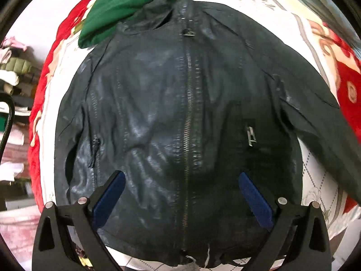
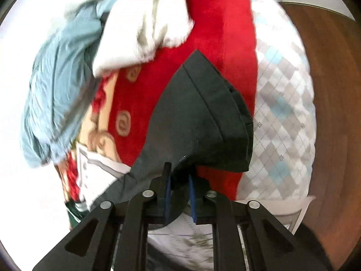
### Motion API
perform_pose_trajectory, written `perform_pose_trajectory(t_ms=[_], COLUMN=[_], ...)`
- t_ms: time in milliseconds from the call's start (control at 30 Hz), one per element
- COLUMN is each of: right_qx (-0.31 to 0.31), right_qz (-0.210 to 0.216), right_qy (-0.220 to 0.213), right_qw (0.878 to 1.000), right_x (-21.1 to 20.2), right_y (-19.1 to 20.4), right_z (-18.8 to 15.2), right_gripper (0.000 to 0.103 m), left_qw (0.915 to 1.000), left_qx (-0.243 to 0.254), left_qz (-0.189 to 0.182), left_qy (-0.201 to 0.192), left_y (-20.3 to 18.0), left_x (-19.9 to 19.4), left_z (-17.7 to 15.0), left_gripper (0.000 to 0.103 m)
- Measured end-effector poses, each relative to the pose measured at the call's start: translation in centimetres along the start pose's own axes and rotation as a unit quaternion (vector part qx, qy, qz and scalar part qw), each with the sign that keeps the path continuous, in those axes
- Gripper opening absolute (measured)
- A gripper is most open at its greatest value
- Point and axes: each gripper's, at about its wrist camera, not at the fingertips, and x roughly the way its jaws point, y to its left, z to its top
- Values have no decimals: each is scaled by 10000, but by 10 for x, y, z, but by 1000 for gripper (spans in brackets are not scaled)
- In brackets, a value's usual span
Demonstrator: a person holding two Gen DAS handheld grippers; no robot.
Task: Fold large clothes
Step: 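Grasp the jacket sleeve cuff with the right gripper and lift it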
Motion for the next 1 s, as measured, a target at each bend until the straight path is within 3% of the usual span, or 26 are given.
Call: perform_pose_trajectory(t_ms=[67, 133, 300, 500, 567, 633, 700, 767, 867, 1000], right_qx=[288, 613, 1013, 785, 585, 304, 215, 182, 610, 644], right_qz=[-168, -79, 690, 1094, 1021, 656, 683, 743, 1116, 1071], right_qy=[377, 587, 562, 205, 438, 990, 1207, 1107, 746, 311], right_qw=[9987, 9964, 9909, 9907, 9921, 9925, 9901, 9909, 9891, 9917], right_x=[22, 39, 52, 33, 32, 51, 64, 69, 67, 63], right_y=[-25, -47, -58, -29, -25, -21, -19, -13, -7, 7], right_z=[3, 0, -8, 2, -4, -20, -33, -37, -29, -15], right_gripper=[38, 49, 52, 51, 52, 53, 54, 62, 62, 61], left_qw=[9999, 9998, 9996, 9998, 9999, 9999, 9998, 9998, 9997, 9998], left_qx=[114, 175, 264, 123, 93, 92, 117, 162, 220, 167], left_qz=[-34, -43, 8, 22, 6, -10, -27, -21, 2, 20], left_qy=[59, 103, 106, 141, 107, 106, 129, 109, 53, 99], left_y=[-6, -8, -11, -10, -12, -14, -18, -21, -24, -24], left_x=[4, 8, 18, 22, 21, 21, 21, 21, 20, 23], left_z=[-4, -6, -8, -5, -3, -3, -3, -3, -3, -4], left_gripper=[103, 103, 103, 103, 103, 103, 103, 103, 103, 103])
